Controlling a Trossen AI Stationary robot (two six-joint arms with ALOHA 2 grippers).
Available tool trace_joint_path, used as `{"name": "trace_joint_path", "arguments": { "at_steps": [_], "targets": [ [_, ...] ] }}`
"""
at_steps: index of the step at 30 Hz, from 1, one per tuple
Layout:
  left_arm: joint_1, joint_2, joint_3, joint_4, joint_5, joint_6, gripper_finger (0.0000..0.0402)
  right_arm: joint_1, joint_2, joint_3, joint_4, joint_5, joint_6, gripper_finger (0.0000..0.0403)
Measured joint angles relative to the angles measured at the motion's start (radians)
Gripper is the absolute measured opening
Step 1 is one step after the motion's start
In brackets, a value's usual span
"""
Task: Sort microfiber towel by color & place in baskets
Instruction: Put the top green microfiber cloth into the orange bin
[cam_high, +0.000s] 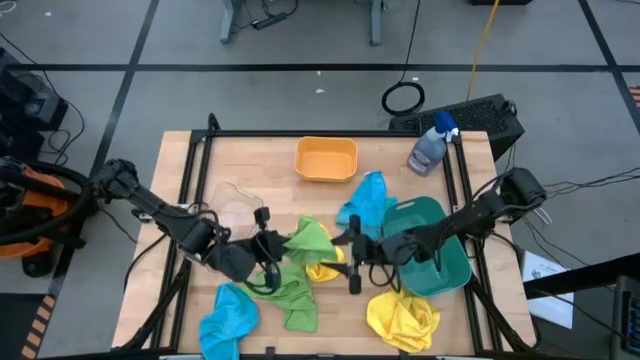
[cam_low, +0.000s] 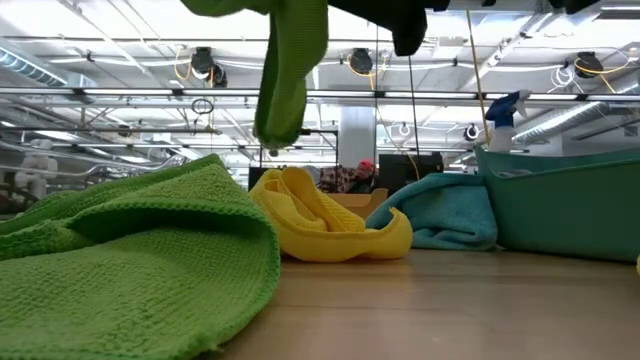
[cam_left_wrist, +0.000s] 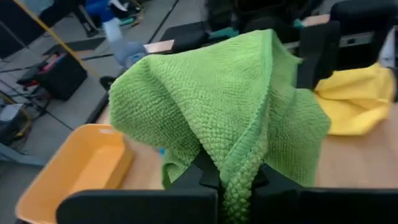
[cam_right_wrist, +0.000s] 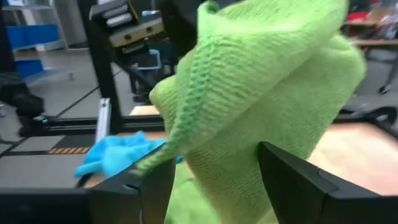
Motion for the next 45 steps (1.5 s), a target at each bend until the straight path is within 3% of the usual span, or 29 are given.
{"name": "trace_joint_path", "arguments": {
  "at_steps": [4, 12, 20, 27, 32, 45],
  "targets": [
    [-0.058, 0.033, 0.0, -0.001, -0.007, -0.022, 0.001, 0.024, 0.062, 0.009, 0.02, -0.001, 0.027, 0.024],
    [-0.099, 0.073, 0.0, -0.001, -0.159, -0.023, 0.0011, 0.023, 0.143, 0.016, 0.181, -0.004, 0.024, 0.0259],
    [-0.096, 0.076, 0.0, 0.059, -0.178, -0.023, 0.0011, 0.015, 0.152, 0.016, 0.245, 0.0, 0.058, 0.0277],
    [-0.082, 0.148, 0.0, 0.136, -0.187, -0.023, 0.0011, 0.016, 0.151, 0.015, 0.281, -0.028, 0.06, 0.0263],
    [-0.083, 0.202, 0.0, 0.187, -0.188, -0.019, 0.0011, 0.016, 0.15, 0.015, 0.278, -0.071, 0.056, 0.0218],
    [-0.106, 0.216, 0.0, 0.2, -0.17, -0.045, 0.0014, 0.01, 0.146, 0.014, 0.262, -0.083, -0.034, 0.0014]
  ]
}}
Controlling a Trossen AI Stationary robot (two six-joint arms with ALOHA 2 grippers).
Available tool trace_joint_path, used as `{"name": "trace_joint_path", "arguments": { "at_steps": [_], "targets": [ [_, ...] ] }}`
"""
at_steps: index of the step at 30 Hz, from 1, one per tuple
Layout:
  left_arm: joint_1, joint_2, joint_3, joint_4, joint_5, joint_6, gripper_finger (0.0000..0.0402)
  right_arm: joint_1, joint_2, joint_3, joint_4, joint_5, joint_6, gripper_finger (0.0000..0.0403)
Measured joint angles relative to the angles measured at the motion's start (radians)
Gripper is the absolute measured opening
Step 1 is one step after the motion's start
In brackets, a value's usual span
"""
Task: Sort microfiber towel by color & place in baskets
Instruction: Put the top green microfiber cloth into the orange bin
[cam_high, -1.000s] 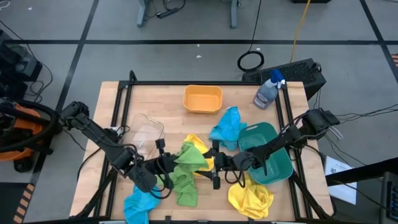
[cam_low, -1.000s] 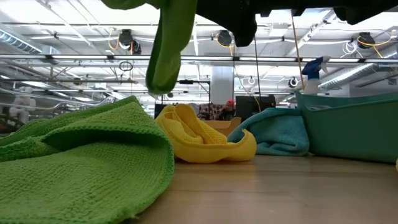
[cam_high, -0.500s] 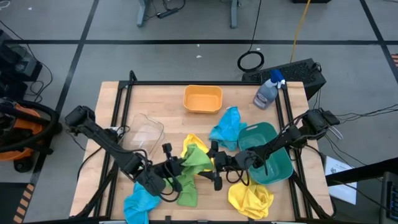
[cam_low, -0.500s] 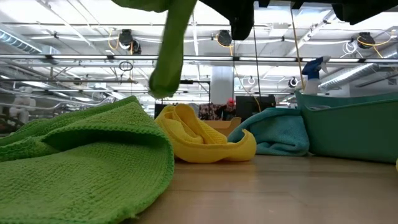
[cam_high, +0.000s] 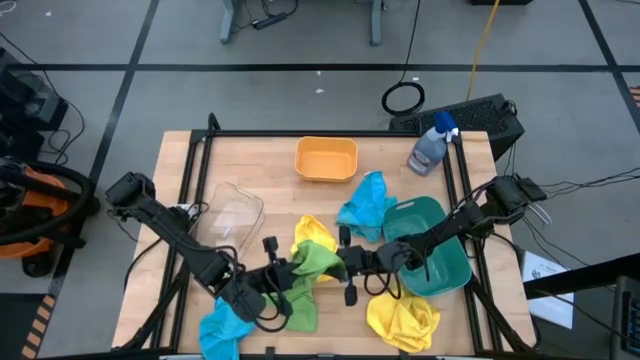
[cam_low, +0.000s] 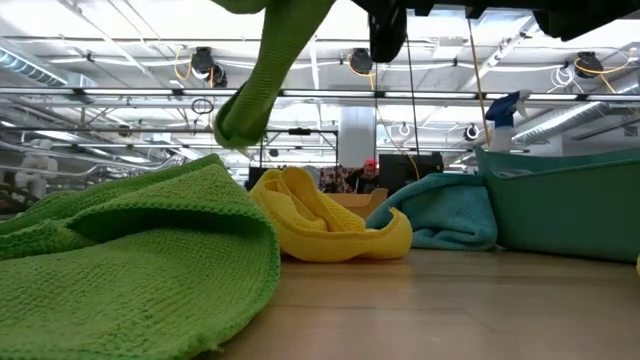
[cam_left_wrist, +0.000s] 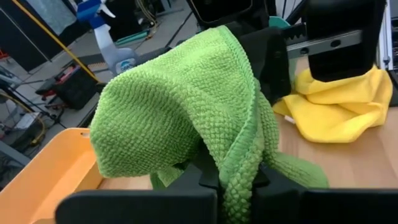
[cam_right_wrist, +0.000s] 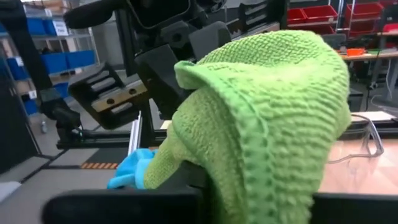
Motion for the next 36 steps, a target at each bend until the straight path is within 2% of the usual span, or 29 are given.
{"name": "trace_joint_path", "arguments": {
  "at_steps": [3, 8, 15, 21, 31, 36],
  "targets": [
    [-0.02, 0.0, 0.0, -0.003, 0.006, -0.004, 0.0032, 0.001, -0.015, 0.0, -0.022, -0.004, -0.012, 0.0012],
    [-0.056, 0.002, 0.0, -0.011, 0.024, -0.021, 0.0084, 0.003, -0.058, 0.0, -0.074, 0.0, -0.015, 0.0022],
    [-0.09, 0.002, 0.0, -0.011, 0.024, -0.031, 0.0143, 0.005, -0.121, 0.001, -0.216, 0.005, -0.015, 0.0015],
    [-0.113, 0.002, 0.0, -0.037, 0.022, -0.053, 0.0152, 0.008, -0.162, 0.001, -0.311, 0.008, -0.015, 0.0014],
    [-0.144, 0.002, 0.0, -0.284, -0.009, -0.269, 0.0152, 0.015, -0.176, 0.001, -0.359, 0.009, -0.015, 0.0014],
    [-0.186, 0.002, 0.0, -0.335, 0.004, -0.348, 0.0152, 0.015, -0.183, 0.001, -0.37, 0.014, -0.015, 0.0018]
  ]
}}
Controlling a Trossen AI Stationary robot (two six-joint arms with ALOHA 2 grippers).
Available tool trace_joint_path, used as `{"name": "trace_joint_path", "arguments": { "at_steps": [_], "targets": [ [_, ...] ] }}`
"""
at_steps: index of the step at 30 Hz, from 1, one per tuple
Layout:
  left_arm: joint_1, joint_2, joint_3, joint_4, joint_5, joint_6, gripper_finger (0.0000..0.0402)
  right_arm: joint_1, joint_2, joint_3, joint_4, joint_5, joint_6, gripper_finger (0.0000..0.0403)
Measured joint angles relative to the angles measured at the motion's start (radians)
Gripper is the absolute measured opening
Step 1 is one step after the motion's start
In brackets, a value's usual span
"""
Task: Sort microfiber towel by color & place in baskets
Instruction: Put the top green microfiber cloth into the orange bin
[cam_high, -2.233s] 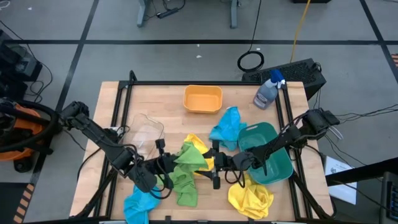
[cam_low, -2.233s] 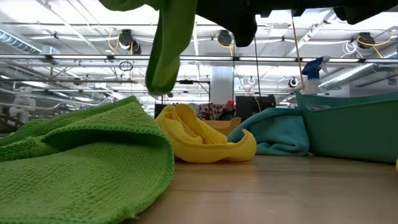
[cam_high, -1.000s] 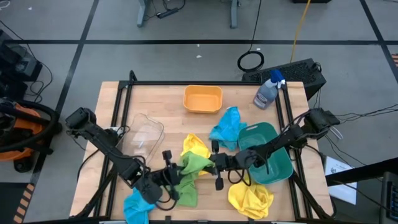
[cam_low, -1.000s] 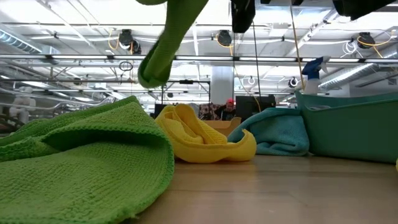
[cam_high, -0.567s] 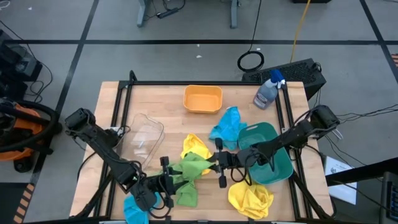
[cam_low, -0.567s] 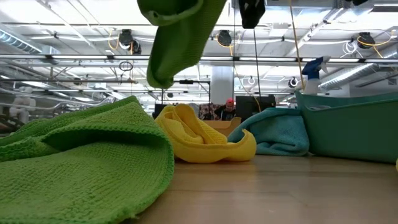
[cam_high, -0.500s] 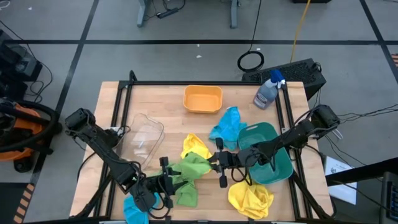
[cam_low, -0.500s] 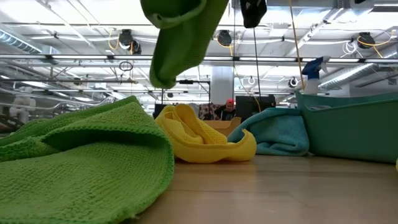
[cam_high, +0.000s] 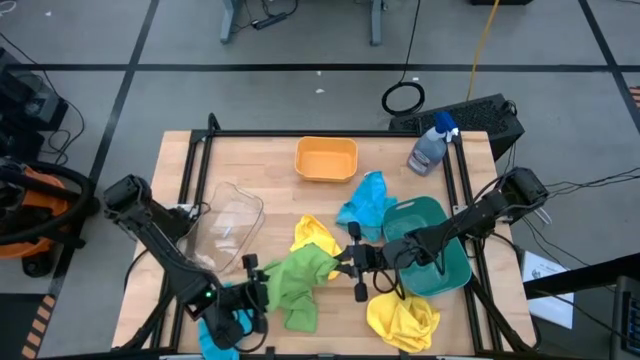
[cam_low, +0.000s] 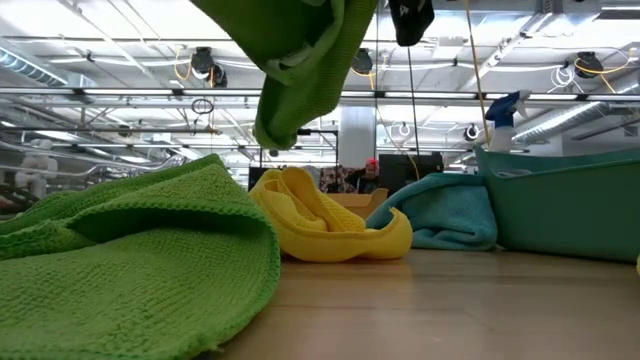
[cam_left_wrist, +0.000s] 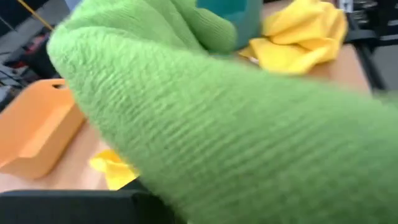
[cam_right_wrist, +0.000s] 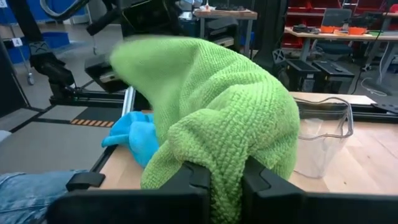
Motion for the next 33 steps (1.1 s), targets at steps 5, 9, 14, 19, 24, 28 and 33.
{"name": "trace_joint_path", "arguments": {
  "at_steps": [5, 9, 14, 19, 24, 28, 33],
  "targets": [
    [-0.073, 0.0, 0.0, -0.004, 0.07, -0.056, 0.0152, 0.01, -0.051, 0.0, -0.07, 0.023, 0.001, 0.0019],
    [-0.145, 0.0, 0.0, -0.006, 0.134, -0.101, 0.0152, 0.034, -0.123, 0.0, -0.15, 0.027, 0.002, 0.0019],
    [-0.212, 0.0, 0.0, 0.025, 0.163, -0.054, 0.0152, 0.072, -0.171, 0.0, -0.224, 0.027, 0.006, 0.002],
    [-0.193, 0.0, 0.0, 0.119, -0.065, 0.159, 0.0152, 0.093, -0.152, 0.0, -0.188, 0.02, -0.044, 0.002],
    [-0.107, -0.002, -0.001, 0.124, -0.187, 0.165, 0.0152, 0.091, -0.12, 0.0, -0.083, 0.02, -0.112, 0.002],
    [-0.01, -0.002, -0.003, 0.079, -0.153, 0.137, 0.0152, 0.091, -0.077, 0.0, 0.02, 0.012, -0.199, 0.002],
    [0.094, -0.002, -0.004, 0.073, -0.031, 0.039, 0.0152, 0.092, -0.043, 0.0, 0.099, 0.014, -0.268, 0.002]
  ]
}}
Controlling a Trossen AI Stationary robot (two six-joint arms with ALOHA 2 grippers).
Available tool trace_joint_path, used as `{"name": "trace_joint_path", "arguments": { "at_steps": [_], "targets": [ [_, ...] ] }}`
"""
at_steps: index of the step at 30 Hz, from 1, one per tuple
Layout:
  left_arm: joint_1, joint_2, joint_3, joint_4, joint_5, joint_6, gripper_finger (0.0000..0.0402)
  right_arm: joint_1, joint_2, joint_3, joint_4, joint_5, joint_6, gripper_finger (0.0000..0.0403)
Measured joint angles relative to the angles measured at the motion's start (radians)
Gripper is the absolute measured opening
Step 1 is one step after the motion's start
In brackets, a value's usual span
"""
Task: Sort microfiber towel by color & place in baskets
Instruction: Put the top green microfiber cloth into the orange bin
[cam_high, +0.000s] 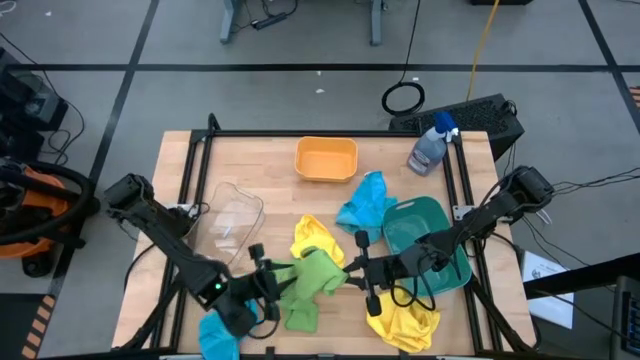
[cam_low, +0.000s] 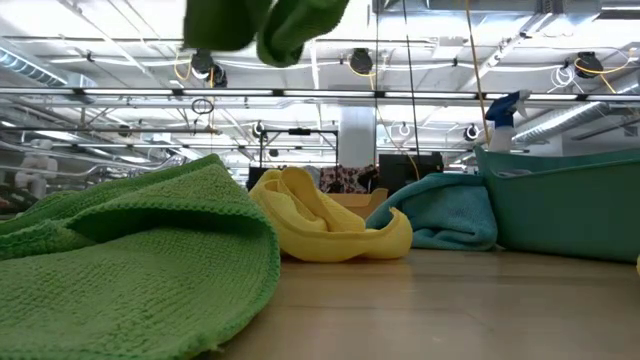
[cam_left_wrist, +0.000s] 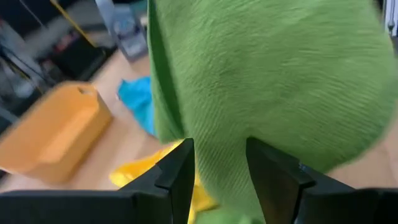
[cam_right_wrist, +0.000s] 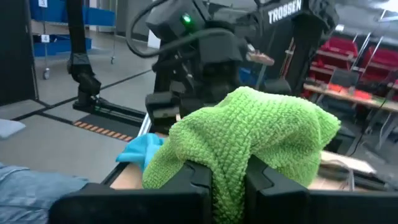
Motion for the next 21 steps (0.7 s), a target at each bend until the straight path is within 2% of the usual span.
{"name": "trace_joint_path", "arguments": {
  "at_steps": [5, 10, 15, 18, 21],
  "targets": [
    [0.041, 0.0, 0.0, 0.043, 0.021, 0.019, 0.0152, 0.0, 0.0, 0.0, 0.0, 0.003, -0.023, 0.002],
    [0.04, 0.0, 0.0, 0.215, 0.025, 0.168, 0.0152, 0.0, 0.0, 0.0, -0.017, 0.003, -0.035, 0.002],
    [0.03, 0.0, 0.0, 0.339, 0.088, 0.276, 0.0152, 0.0, 0.0, 0.0, -0.02, 0.003, -0.038, 0.002],
    [0.026, 0.0, 0.0, 0.313, 0.093, 0.279, 0.0152, 0.0, 0.0, 0.0, -0.021, 0.003, -0.038, 0.002],
    [0.017, -0.014, -0.001, 0.204, 0.093, 0.228, 0.0152, 0.0, 0.0, 0.0, -0.029, 0.003, -0.038, 0.002]
  ]
}}
